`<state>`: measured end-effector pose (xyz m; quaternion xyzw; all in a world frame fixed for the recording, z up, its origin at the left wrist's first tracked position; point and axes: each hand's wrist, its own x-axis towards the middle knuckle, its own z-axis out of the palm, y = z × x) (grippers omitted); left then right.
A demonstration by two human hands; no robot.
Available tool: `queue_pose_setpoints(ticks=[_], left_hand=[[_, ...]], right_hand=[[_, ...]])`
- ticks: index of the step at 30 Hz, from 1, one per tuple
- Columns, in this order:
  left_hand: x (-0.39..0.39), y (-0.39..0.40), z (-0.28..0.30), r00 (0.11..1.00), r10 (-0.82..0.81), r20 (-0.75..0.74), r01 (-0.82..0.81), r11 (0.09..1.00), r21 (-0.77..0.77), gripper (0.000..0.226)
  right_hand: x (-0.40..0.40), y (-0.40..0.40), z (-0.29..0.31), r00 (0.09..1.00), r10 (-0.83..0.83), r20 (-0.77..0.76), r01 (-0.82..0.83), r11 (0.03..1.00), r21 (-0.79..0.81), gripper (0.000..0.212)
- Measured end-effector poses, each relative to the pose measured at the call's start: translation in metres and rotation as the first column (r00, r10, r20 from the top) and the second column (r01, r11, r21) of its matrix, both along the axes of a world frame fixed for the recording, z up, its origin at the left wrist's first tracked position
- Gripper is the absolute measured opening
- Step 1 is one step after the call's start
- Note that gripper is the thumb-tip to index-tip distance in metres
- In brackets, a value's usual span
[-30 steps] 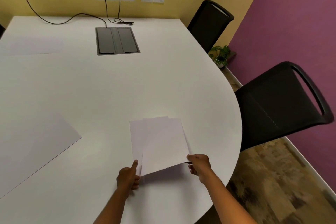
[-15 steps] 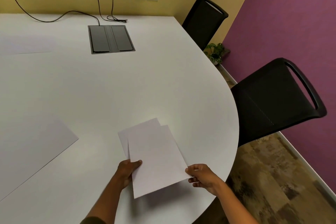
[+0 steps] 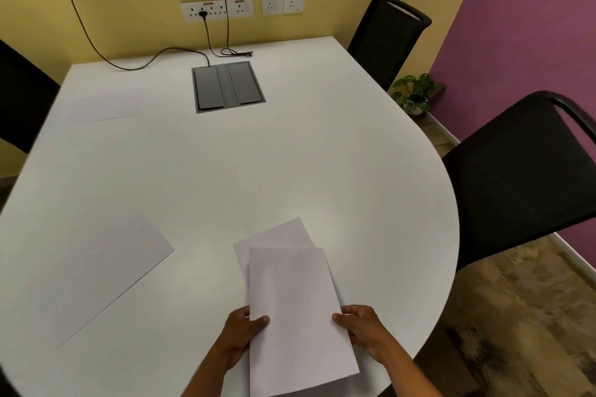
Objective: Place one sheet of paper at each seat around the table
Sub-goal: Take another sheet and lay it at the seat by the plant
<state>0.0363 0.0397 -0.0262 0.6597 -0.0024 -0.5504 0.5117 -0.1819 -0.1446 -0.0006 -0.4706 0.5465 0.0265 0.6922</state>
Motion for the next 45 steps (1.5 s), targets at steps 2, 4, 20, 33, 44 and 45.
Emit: queue_pose_setpoints(ticks=[2,4,20,33,44,45], left_hand=[[-0.009,-0.004,0.006,1.0,-0.009,0.021,0.009,1.0,-0.006,0.032],[-0.023,-0.014,0.012,0.998,0.004,0.065,-0.004,1.0,0.001,0.031],[-0.187,-0.17,0.076,0.937,0.112,0.331,-0.087,0.992,-0.09,0.02],[-0.208,-0.267,0.083,0.943,0.162,0.292,-0.122,0.981,-0.149,0.013],[-0.166,-0.36,0.066,0.944,0.223,0.243,-0.182,0.967,-0.18,0.023],[-0.161,-0.367,0.067,0.945,0.226,0.236,-0.186,0.965,-0.183,0.022]], right_hand=[[-0.001,-0.005,0.0,1.0,0.028,-0.01,-0.029,0.997,-0.076,0.02],[-0.008,-0.015,0.003,0.999,0.051,-0.012,-0.052,0.989,-0.138,0.019],[-0.164,-0.165,0.056,0.985,-0.085,0.153,0.131,0.937,-0.323,0.01],[-0.184,-0.253,0.066,0.98,-0.103,0.167,0.159,0.917,-0.365,0.017],[-0.134,-0.356,0.069,0.997,-0.053,0.062,0.074,0.9,-0.429,0.017],[-0.128,-0.364,0.07,0.997,-0.05,0.057,0.07,0.899,-0.432,0.013]])
